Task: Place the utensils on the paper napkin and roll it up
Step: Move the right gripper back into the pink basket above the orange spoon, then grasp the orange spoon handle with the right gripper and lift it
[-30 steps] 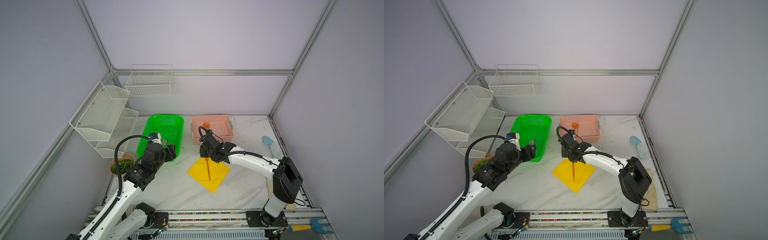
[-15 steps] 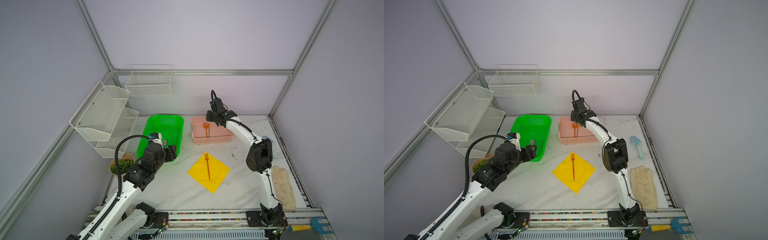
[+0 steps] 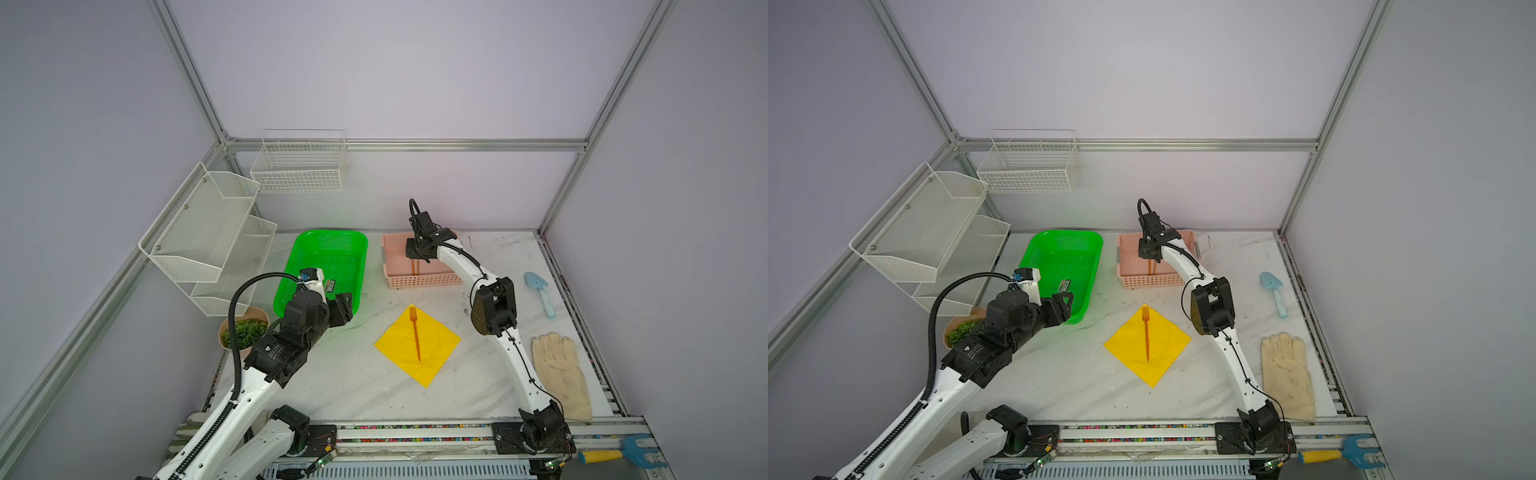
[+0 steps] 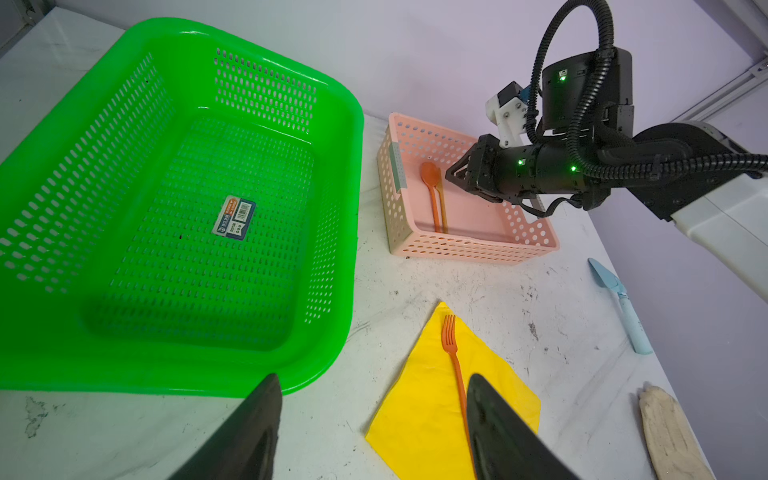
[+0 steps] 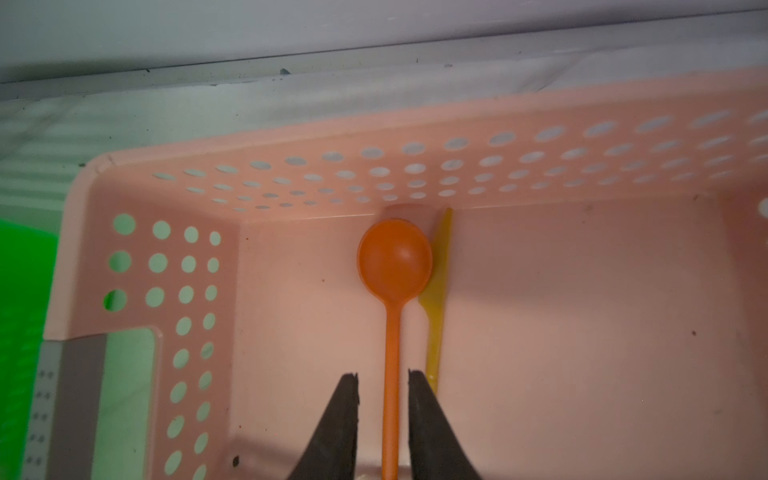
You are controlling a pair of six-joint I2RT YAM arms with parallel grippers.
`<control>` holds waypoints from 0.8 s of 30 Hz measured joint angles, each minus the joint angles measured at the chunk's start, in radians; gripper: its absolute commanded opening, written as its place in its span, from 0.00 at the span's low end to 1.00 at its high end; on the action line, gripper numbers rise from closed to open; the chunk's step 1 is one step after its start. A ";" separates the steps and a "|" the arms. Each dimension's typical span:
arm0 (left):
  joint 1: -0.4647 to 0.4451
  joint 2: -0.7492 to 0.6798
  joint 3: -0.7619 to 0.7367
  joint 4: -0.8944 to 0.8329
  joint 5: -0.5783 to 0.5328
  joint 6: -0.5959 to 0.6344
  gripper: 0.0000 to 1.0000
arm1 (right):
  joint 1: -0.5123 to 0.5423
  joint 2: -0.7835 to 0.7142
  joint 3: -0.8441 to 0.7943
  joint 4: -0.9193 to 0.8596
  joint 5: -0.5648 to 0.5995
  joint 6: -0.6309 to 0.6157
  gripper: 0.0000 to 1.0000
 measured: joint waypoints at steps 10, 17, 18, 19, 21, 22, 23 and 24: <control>0.000 -0.006 -0.004 0.010 -0.001 0.001 0.70 | 0.005 0.038 0.000 -0.007 -0.009 -0.011 0.25; 0.000 -0.014 -0.016 0.013 -0.008 0.003 0.69 | 0.007 0.088 0.014 -0.009 -0.012 -0.024 0.26; 0.000 -0.015 -0.016 0.014 -0.010 0.004 0.70 | 0.008 0.095 0.014 -0.009 -0.011 -0.025 0.26; 0.000 -0.015 -0.016 0.014 -0.011 0.004 0.70 | 0.009 0.098 0.018 -0.004 -0.011 -0.026 0.26; 0.000 -0.015 -0.016 0.014 -0.016 0.004 0.70 | 0.010 0.100 0.030 -0.006 -0.009 -0.026 0.25; 0.000 -0.015 -0.016 0.014 -0.017 0.004 0.70 | 0.011 0.101 0.036 -0.007 -0.010 -0.026 0.25; 0.000 -0.015 -0.017 0.014 -0.020 0.005 0.69 | 0.011 0.105 0.040 -0.007 -0.009 -0.026 0.25; 0.000 -0.016 -0.017 0.014 -0.023 0.005 0.70 | 0.011 0.108 0.043 -0.007 -0.009 -0.025 0.25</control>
